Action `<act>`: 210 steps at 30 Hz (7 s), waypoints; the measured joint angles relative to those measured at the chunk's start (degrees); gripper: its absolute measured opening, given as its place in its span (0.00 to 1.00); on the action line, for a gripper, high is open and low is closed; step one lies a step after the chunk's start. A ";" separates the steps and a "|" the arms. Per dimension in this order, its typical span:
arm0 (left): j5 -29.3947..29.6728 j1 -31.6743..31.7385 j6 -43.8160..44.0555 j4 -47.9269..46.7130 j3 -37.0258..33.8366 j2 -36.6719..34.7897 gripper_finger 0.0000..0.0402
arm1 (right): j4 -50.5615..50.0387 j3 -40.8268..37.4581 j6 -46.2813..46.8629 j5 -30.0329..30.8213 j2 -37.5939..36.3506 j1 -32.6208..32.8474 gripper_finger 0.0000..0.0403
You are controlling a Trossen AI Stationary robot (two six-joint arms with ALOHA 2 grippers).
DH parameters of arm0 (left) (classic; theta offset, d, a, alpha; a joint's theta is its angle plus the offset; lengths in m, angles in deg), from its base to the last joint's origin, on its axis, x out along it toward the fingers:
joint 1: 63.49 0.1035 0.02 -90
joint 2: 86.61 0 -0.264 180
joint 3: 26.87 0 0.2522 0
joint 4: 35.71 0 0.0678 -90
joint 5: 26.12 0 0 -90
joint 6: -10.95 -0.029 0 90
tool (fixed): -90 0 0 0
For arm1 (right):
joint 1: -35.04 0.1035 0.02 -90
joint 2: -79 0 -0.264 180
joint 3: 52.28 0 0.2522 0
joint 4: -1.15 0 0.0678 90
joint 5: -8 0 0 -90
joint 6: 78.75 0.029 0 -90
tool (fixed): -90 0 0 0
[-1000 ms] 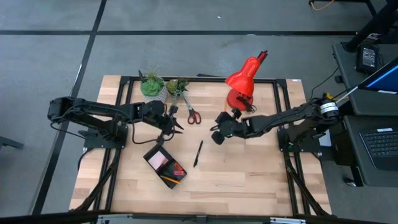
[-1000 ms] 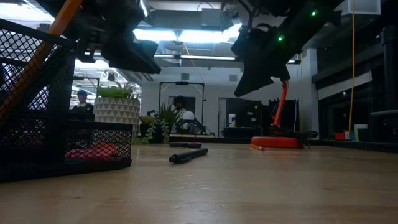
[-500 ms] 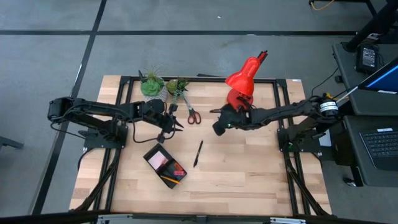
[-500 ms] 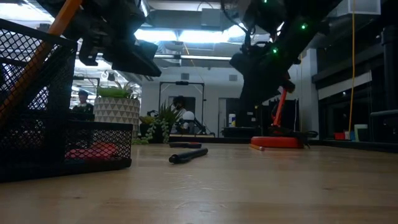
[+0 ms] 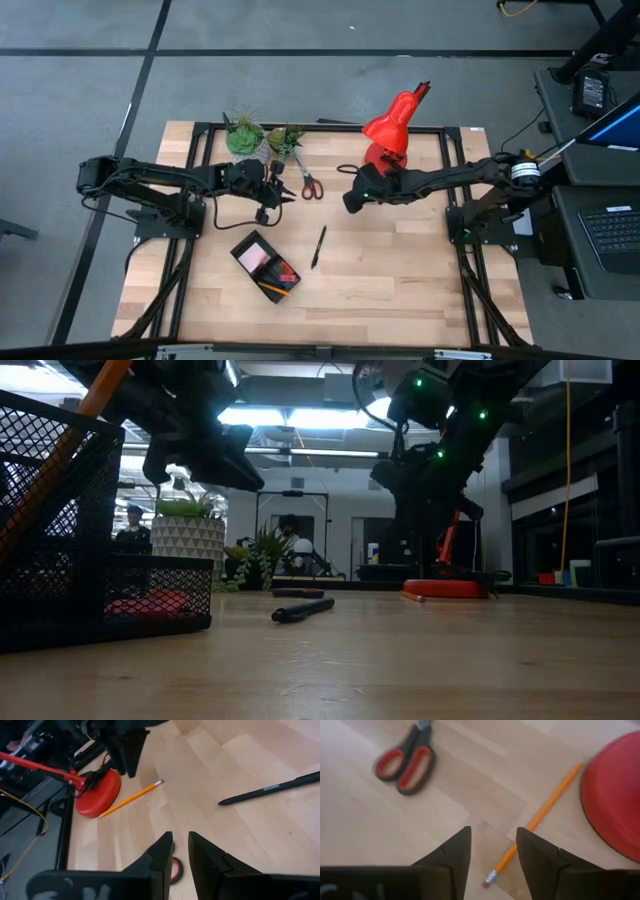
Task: Pick and place office supplies into organizer
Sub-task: Put the yellow pencil into the black desk organizer
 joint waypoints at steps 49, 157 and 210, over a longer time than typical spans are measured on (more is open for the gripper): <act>0.18 -0.02 0.07 -0.56 0.00 0.00 0.12 | -10.30 6.01 5.82 -14.40 16.03 -9.39 0.39; -0.50 -0.02 2.83 3.08 0.00 -0.02 0.10 | -14.68 11.47 -24.33 -11.68 7.00 -1.38 0.05; -0.50 -0.09 6.14 3.01 0.00 -0.02 0.09 | -7.60 11.78 -31.46 -18.04 18.88 -10.80 0.37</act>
